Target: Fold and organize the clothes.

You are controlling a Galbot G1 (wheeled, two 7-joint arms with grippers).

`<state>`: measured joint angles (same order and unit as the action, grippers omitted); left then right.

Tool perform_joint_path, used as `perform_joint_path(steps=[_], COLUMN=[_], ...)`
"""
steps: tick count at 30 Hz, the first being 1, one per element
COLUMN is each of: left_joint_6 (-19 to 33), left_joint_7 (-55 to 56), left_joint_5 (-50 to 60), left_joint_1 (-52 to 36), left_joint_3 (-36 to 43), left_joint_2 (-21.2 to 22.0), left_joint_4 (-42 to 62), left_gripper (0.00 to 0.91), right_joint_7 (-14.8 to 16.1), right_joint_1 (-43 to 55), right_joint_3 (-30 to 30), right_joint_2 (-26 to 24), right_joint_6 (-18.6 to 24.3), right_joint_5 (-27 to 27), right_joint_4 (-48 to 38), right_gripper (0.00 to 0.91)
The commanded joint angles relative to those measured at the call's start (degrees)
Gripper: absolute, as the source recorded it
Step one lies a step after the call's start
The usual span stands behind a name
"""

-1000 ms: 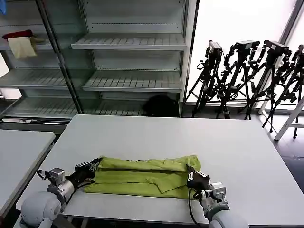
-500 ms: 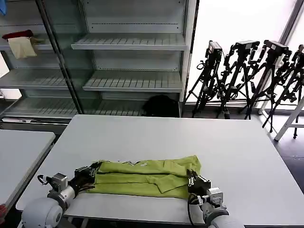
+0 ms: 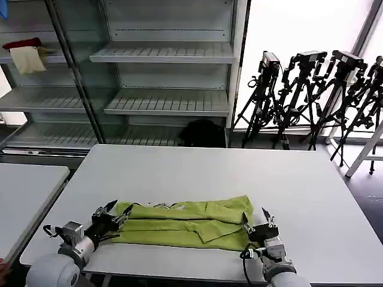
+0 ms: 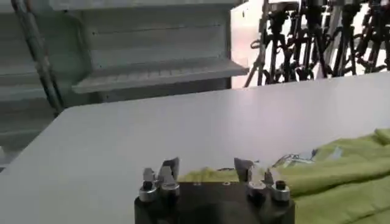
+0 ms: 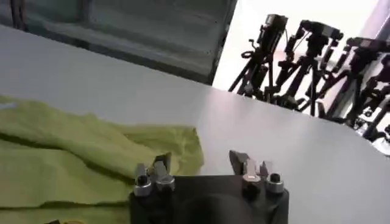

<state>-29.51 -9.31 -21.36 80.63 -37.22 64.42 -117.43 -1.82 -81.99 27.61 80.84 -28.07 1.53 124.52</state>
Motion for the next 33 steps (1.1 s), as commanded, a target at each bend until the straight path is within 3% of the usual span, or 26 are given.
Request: perform_joint_path(steps=[1,4,16,18,19,20,21,23,33], left_joint_6=[3.00,5.46,5.33,5.45,5.55,5.72,5.73,5.97,7.43], left_joint_7=[10.36,10.92,15.04,15.18,15.22,15.20,15.16,14.96,14.02], left_joint_5=[1.25,4.31,-2.70,-2.74,-2.69,-2.69,-2.68,-2.66,-2.13], left_joint_1=[6.23,6.52,2.92,2.83,3.02,3.13,3.16,3.35,4.57], left_joint_3=[0.68,1.44,2.05,1.97,2.02,2.06,2.11,2.24,2.86], left_joint_2=[7.89,9.83,12.92,13.03,13.03,13.01,13.08,13.10,13.51], left_joint_4=[-2.79,-1.50,3.72,4.25,4.29,4.32,4.35,4.30,4.18], left_gripper=[0.907,0.907,0.877,0.736,0.494,0.393,0.191,0.030,0.010], right_joint_7=[0.14,0.49,1.88,2.08,2.12,2.12,2.11,2.13,1.90], right_joint_1=[4.39,6.96,5.27,5.23,5.22,5.22,5.25,5.32,5.44], right_joint_3=[8.39,10.51,10.53,10.72,10.72,10.72,10.67,10.63,10.74], right_joint_2=[0.14,-0.09,0.11,0.02,-0.01,0.01,0.03,0.07,-0.12], right_joint_6=[6.49,6.23,6.58,6.59,6.67,6.72,6.73,6.76,6.58], right_joint_5=[-27.34,-29.91,-28.36,-27.99,-27.88,-27.85,-27.71,-27.28,-26.10], right_joint_4=[2.84,2.97,2.32,2.01,1.90,1.83,1.67,1.50,1.47], right_gripper=[0.907,0.907,0.907,0.907,0.907,0.907,0.907,0.907,0.907])
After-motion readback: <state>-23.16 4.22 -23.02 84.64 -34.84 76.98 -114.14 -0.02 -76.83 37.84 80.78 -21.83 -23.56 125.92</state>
